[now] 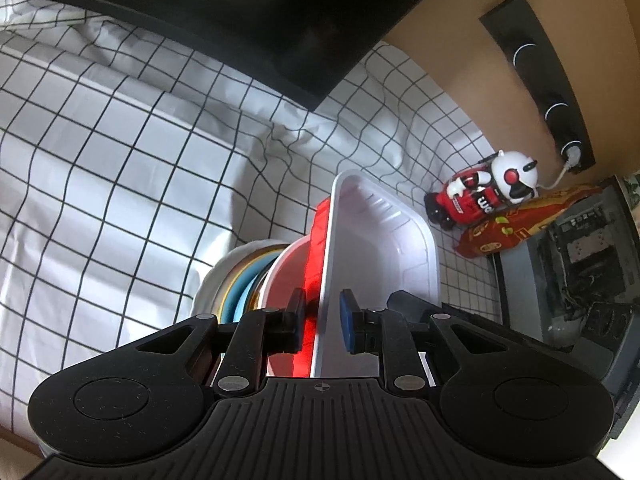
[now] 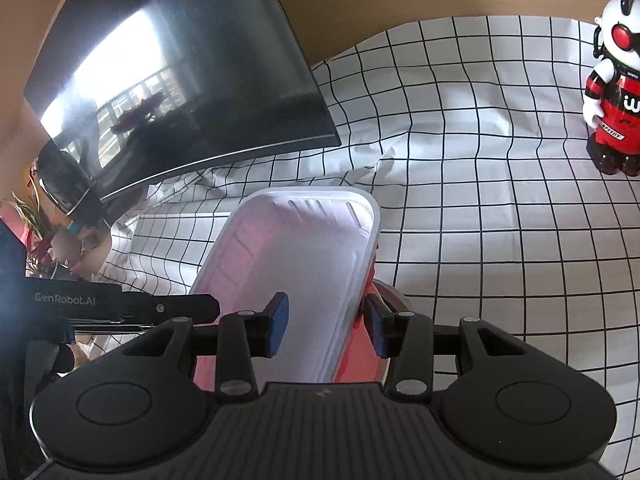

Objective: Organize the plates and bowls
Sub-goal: 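Hold the dish on the stack rim and settle it with both tools, then open both tools and pull them back from the stack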

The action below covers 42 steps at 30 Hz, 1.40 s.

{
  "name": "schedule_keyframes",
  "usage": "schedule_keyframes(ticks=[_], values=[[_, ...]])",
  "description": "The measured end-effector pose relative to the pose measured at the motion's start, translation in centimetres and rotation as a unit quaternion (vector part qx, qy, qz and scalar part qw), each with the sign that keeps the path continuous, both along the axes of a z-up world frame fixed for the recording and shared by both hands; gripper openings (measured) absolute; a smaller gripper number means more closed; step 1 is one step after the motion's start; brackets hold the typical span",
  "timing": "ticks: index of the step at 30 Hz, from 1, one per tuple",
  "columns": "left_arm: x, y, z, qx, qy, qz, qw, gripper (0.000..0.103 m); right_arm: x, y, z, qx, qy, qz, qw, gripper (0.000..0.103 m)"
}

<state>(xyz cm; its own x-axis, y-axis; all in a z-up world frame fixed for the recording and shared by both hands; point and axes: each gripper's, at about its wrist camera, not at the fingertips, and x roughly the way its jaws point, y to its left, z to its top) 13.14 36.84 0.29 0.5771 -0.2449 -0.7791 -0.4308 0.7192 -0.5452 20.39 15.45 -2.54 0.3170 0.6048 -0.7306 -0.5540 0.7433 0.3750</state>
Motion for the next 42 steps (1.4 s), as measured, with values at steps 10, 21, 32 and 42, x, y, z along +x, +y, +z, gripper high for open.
schedule_keyframes(ticks=[10, 21, 32, 42], values=[[-1.0, -0.4, 0.8, -0.005, -0.002, -0.004, 1.0000, 0.021, -0.5, -0.4, 0.2, 0.003, 0.007, 0.004, 1.000, 0.042], [-2.4, -0.2, 0.9, 0.015, -0.014, 0.006, 0.9998, 0.021, -1.5, -1.2, 0.5, -0.007, -0.013, -0.006, 1.000, 0.043], [-6.9, -1.0, 2.9, 0.073, -0.086, -0.024, 0.9933, 0.021, -7.3, -5.2, 3.4, 0.006, -0.048, -0.096, 0.994, 0.055], [-14.6, -14.4, 3.5, 0.243, -0.052, -0.027, 0.9682, 0.013, -16.9, -8.9, 1.4, -0.051, -0.073, -0.059, 0.994, 0.065]])
